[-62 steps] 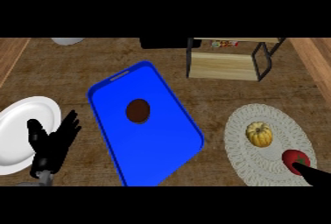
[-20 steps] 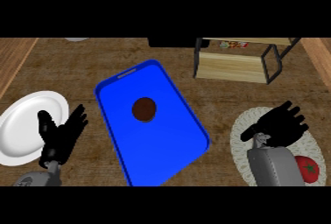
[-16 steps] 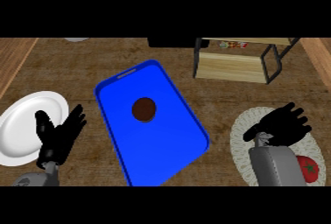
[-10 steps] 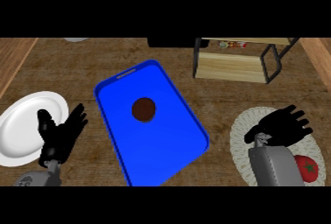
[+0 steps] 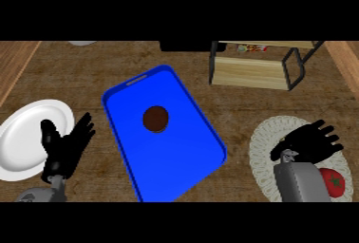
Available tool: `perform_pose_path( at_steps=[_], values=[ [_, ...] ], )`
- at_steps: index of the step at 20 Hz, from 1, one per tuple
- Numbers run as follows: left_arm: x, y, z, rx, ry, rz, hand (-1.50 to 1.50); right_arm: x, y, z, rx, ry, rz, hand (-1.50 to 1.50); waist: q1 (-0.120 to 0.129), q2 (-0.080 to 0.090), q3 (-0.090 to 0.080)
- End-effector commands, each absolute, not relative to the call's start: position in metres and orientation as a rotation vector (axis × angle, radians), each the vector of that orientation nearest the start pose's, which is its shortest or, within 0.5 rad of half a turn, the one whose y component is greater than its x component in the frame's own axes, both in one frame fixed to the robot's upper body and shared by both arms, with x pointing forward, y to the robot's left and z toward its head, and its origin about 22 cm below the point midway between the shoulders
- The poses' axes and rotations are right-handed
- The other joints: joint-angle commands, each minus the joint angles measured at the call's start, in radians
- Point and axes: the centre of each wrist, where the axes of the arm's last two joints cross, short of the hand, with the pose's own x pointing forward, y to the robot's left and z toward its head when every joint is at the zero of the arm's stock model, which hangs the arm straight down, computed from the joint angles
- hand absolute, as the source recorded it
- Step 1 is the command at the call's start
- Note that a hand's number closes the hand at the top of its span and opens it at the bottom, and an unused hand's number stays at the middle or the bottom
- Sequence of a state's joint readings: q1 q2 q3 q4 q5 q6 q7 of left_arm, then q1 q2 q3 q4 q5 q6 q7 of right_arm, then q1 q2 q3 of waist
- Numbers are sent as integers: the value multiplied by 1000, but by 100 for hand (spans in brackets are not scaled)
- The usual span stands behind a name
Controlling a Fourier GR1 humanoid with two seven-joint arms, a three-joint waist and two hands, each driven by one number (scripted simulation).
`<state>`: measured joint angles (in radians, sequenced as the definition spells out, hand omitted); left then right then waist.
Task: Pick the squash from the placemat and place it in the tiered shelf
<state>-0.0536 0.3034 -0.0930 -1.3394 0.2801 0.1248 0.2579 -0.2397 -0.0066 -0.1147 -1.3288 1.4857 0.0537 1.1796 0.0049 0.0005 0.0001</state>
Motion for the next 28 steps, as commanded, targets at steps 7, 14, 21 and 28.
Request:
perform_pose_path(
  at_steps=[7, 14, 21, 28],
  values=[
    [247, 293, -35, 100, -1117, 35, 0, 303, -229, -15, -1375, -136, 297, 150, -1, 0, 0],
    [262, 287, -18, 89, -1118, 45, 0, 321, -223, -28, -1287, -186, 389, 150, 4, 1, 0],
    [249, 288, -26, 63, -1125, 21, 0, 317, -179, -12, -1019, -642, 694, 150, 48, 2, 4],
    [257, 279, -27, 58, -1119, -3, 0, 336, -115, 63, -606, -1239, 942, 150, 48, 1, 3]
  ],
)
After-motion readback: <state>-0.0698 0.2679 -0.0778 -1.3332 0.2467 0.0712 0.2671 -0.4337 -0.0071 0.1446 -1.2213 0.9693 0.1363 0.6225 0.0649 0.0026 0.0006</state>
